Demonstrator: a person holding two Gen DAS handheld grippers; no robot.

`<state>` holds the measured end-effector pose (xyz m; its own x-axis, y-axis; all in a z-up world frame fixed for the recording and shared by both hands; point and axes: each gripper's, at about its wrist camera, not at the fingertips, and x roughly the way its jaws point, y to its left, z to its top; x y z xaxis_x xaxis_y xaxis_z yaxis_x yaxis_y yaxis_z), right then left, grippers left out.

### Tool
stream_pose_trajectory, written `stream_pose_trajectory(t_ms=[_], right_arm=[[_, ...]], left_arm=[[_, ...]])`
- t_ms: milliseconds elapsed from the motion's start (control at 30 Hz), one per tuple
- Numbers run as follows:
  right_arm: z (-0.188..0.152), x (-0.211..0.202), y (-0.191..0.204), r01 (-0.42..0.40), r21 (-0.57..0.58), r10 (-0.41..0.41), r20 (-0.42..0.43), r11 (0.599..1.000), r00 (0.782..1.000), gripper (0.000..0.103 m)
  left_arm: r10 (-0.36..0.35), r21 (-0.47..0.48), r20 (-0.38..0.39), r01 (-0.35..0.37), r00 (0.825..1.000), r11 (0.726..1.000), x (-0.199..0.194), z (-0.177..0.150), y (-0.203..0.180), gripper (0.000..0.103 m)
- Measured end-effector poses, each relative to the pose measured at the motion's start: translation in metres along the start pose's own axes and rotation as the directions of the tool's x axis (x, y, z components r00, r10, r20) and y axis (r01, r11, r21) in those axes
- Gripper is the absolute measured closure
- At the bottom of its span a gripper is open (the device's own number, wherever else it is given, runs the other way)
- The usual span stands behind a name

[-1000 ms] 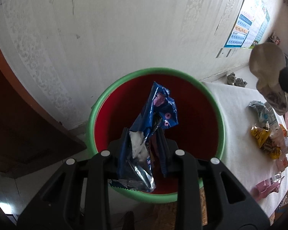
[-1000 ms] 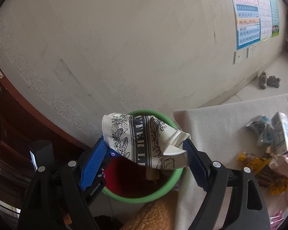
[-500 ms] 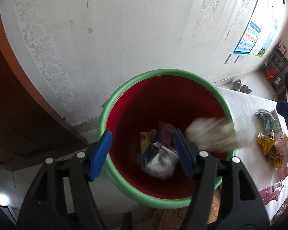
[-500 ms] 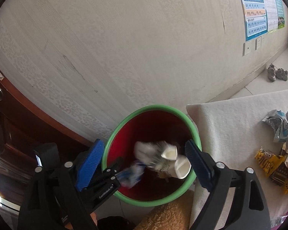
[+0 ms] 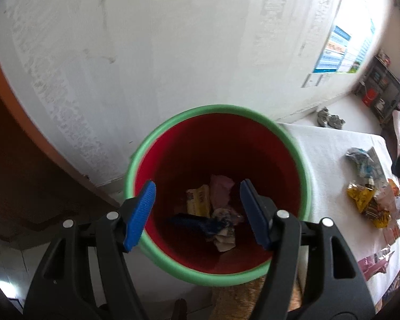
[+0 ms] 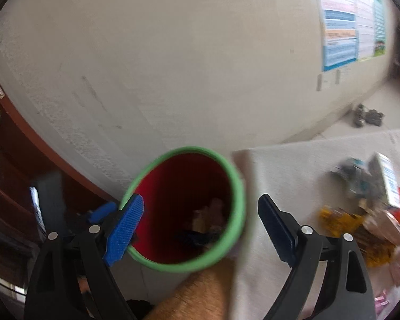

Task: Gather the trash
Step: 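Open the left gripper over the bin while the right gripper releases the paper wrapper, then grasp the long pink snack bag with the left gripper while the right moves to the strawberry box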

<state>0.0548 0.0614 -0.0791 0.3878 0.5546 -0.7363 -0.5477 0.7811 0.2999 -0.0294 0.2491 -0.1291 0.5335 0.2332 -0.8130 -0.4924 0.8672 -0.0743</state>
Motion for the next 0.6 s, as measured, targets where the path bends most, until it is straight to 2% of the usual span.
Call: stream_pose_trajectory(t_ms=[133, 267, 400, 433, 500, 600], right_arm=[[-0.023, -0.025, -0.045, 0.098, 0.080, -0.098, -0.004, 0.992, 0.995, 0.018], [-0.047, -0.056, -0.103, 0.210, 0.186, -0.212, -0.008, 0.960, 0.977, 0.018], [-0.070, -0.083, -0.171, 0.331, 0.294, -0.336, -0.035, 0.897, 0.941, 0.018], [-0.073, -0.087, -0.187, 0.364, 0.306, -0.369, -0.044, 0.880, 0.929, 0.018], [-0.077, -0.089, -0.215, 0.428, 0.295, -0.423, -0.082, 0.855, 0.902, 0.018], [-0.082, -0.087, -0.249, 0.490, 0.222, -0.469, -0.144, 0.843, 0.872, 0.018]], left_arm=[[-0.050, 0.062, 0.004, 0.050, 0.999, 0.997, -0.007, 0.000, -0.029, 0.040], [-0.108, 0.126, 0.002, 0.107, 0.994, 0.986, -0.016, -0.004, -0.063, 0.040], [-0.189, 0.192, -0.006, 0.186, 0.982, 0.964, -0.029, -0.014, -0.100, 0.040], [-0.220, 0.222, -0.016, 0.219, 0.975, 0.950, -0.033, -0.019, -0.114, 0.040], [-0.251, 0.265, -0.031, 0.250, 0.968, 0.931, -0.038, -0.028, -0.131, 0.040], [-0.301, 0.325, -0.063, 0.304, 0.952, 0.895, -0.046, -0.038, -0.159, 0.036]])
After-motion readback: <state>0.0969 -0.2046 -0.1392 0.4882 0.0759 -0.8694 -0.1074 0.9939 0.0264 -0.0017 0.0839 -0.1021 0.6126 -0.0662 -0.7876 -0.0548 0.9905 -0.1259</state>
